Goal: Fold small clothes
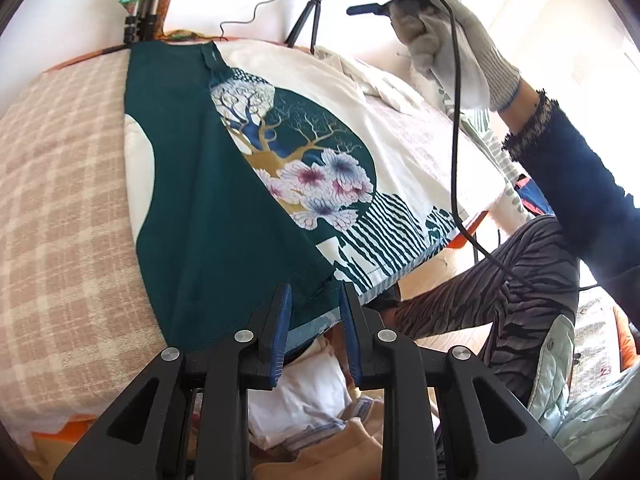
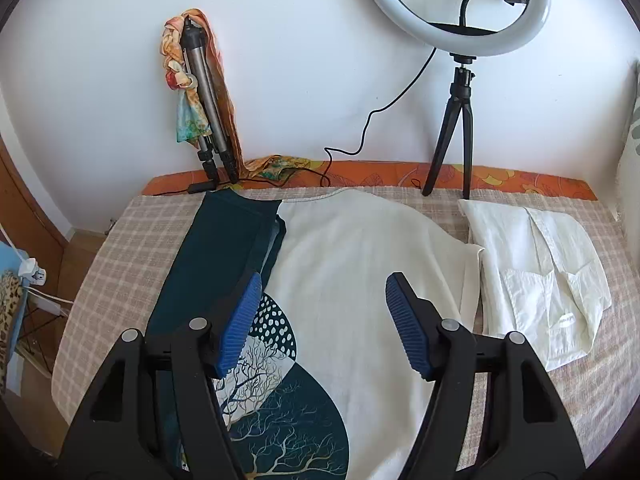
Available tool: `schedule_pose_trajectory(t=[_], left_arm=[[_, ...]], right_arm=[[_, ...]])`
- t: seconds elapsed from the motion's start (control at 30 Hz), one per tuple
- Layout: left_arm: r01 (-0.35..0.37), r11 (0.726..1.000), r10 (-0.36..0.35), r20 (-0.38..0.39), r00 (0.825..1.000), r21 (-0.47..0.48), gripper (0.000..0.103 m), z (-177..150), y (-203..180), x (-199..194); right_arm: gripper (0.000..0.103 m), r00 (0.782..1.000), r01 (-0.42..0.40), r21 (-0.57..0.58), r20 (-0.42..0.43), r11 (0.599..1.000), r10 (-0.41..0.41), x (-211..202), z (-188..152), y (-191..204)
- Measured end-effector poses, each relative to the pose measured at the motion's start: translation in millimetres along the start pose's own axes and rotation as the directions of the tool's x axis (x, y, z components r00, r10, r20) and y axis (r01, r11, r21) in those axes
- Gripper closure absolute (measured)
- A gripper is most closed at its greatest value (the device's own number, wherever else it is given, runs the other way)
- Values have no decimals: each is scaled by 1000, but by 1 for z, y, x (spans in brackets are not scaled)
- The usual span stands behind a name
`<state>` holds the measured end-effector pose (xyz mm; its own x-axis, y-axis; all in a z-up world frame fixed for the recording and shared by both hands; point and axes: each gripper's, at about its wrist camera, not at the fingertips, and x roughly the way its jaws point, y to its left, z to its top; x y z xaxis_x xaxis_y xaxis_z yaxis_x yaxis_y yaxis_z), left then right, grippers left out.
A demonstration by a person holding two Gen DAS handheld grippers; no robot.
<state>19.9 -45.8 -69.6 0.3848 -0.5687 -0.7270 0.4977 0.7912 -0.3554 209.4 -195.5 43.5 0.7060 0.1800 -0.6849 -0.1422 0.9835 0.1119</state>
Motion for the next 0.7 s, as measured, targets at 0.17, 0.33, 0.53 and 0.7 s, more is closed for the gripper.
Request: schedule_pose_trajectory(t=[0.17, 0.33, 0.53, 0.7], left_arm=[[-23, 999, 22, 14, 1000, 39, 75, 1, -11, 12], [-24, 1000, 24, -21, 1000, 1, 75, 8, -12, 50], [-56, 987, 57, -3, 998, 149, 71, -1, -45, 49], [-115, 973, 105, 61, 993, 199, 70, 0, -63, 36]], right_arm=[[32, 1000, -25, 44, -17, 999, 26, -26, -34, -22], [32, 1000, -8, 42, 9, 999, 8, -42, -49, -34], [32, 1000, -15, 45, 22, 999, 14, -49, -54, -55], [32, 999, -43, 55, 21, 998, 42, -52, -56, -78]])
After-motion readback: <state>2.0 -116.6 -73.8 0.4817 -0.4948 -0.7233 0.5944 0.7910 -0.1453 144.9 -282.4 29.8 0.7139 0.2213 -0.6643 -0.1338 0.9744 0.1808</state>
